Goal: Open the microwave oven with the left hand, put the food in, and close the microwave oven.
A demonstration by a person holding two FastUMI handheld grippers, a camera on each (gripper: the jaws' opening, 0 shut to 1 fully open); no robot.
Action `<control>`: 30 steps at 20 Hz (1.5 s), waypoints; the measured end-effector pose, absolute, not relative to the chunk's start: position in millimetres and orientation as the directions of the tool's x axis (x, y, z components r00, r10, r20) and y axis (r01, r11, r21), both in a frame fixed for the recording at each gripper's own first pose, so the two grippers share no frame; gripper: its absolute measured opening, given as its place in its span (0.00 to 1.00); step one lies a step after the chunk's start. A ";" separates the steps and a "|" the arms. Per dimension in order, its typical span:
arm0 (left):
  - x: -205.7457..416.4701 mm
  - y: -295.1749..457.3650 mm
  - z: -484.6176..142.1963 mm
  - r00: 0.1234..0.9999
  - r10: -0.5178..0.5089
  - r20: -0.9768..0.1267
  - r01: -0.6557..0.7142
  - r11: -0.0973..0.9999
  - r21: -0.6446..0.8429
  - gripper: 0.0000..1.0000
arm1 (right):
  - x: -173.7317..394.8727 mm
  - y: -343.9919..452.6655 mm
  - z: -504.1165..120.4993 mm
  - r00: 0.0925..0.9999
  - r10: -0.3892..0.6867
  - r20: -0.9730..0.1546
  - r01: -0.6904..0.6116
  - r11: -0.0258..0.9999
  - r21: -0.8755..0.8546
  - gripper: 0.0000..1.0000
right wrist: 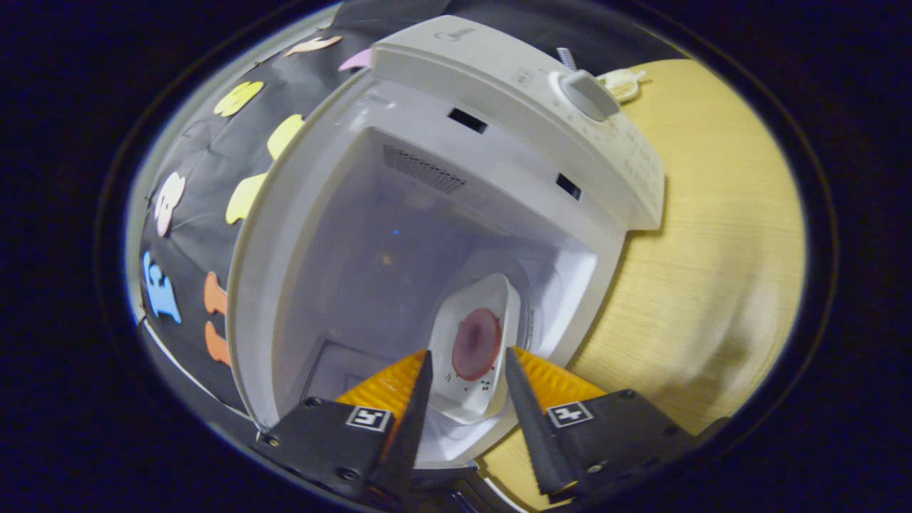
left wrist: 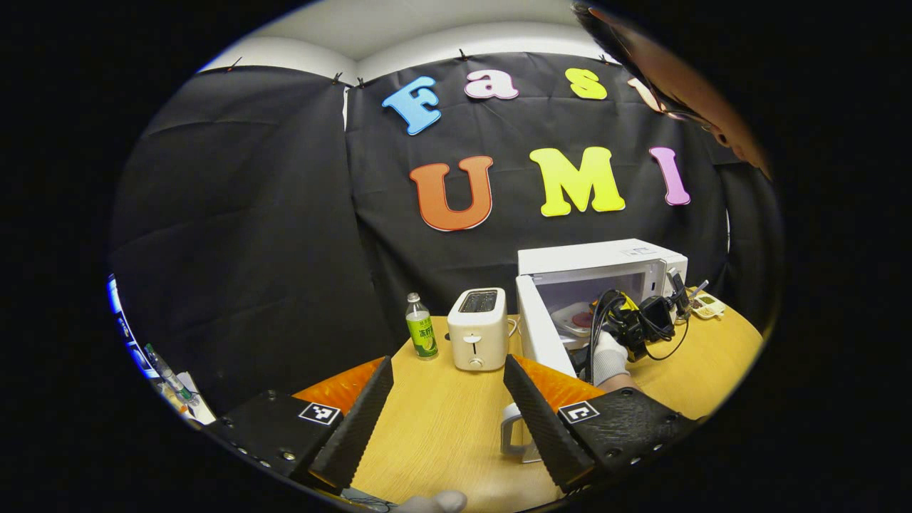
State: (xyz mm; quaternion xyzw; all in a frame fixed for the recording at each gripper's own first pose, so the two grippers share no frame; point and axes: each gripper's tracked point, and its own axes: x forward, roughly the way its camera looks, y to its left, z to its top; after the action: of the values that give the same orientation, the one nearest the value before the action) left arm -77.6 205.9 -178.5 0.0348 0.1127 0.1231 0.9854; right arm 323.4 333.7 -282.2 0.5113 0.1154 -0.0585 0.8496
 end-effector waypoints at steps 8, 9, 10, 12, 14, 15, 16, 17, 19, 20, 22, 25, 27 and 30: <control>-58.9 238.1 -153.7 0.961 0.263 -0.089 -0.248 0.957 0.151 0.95 | 237.0 297.8 -214.9 0.953 0.187 -0.239 0.002 0.785 0.620 0.99; -57.0 244.0 -155.4 0.959 0.268 -0.086 -0.254 0.955 0.151 0.95 | 221.4 277.9 -203.9 0.946 0.193 -0.259 -0.011 0.821 0.572 1.00; -54.2 248.8 -162.3 0.959 0.268 -0.094 -0.253 0.956 0.147 0.95 | 204.9 255.2 -188.2 0.950 0.184 -0.253 -0.027 0.854 0.520 1.00; -50.1 263.5 -183.0 0.945 0.298 -0.134 -0.280 0.950 0.138 0.95 | 170.2 214.6 -159.7 0.945 0.168 -0.281 -0.049 0.921 0.388 0.99; -45.9 268.2 -211.5 0.933 0.302 -0.198 -0.282 0.951 0.122 0.95 | 129.9 188.1 -137.4 0.931 0.182 -0.315 -0.080 0.947 0.311 1.00; -44.0 267.0 -221.6 0.931 0.296 -0.212 -0.275 0.953 0.126 0.95 | 111.4 176.0 -124.3 0.932 0.171 -0.320 -0.074 0.952 0.296 1.00; -44.1 266.3 -230.2 0.932 0.288 -0.221 -0.265 0.956 0.129 0.95 | 96.4 163.2 -112.3 0.934 0.160 -0.321 -0.066 0.957 0.284 1.00; -42.2 261.8 -235.7 0.936 0.272 -0.224 -0.249 0.960 0.124 0.95 | 82.7 148.7 -101.6 0.938 0.140 -0.316 -0.057 0.965 0.256 1.00; -35.6 247.8 -243.9 0.944 0.226 -0.238 -0.212 0.974 0.084 0.95 | 56.5 130.4 -86.8 0.947 0.107 -0.303 -0.041 0.975 0.217 1.00; -32.0 243.5 -248.9 0.949 0.202 -0.240 -0.193 0.979 0.062 0.95 | 44.8 124.6 -81.3 0.950 0.096 -0.297 -0.034 0.978 0.205 1.00; -27.0 239.1 -255.1 0.958 0.163 -0.237 -0.159 0.987 0.033 0.94 | 22.6 116.8 -75.2 0.951 0.096 -0.294 -0.035 0.978 0.208 0.90; -26.5 238.1 -265.7 0.960 0.153 -0.235 -0.150 0.988 0.030 0.00 | 1.3 95.6 -75.1 0.955 0.061 -0.291 0.005 0.975 0.221 0.91; -22.1 220.8 -278.8 0.964 0.101 -0.245 -0.096 0.995 0.034 0.00 | -9.6 87.1 -78.8 0.951 0.048 -0.307 0.027 0.971 0.237 1.00; -19.9 199.5 -282.5 0.966 0.062 -0.250 -0.047 0.997 0.063 0.00 | -21.4 65.8 -77.5 0.950 0.018 -0.312 0.054 0.974 0.220 1.00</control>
State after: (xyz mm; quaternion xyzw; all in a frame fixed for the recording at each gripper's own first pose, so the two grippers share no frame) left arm -19.9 199.5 -282.5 0.0283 0.1268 0.0276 0.9911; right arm -21.4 65.8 -77.5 0.1135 0.1583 -0.0090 0.9808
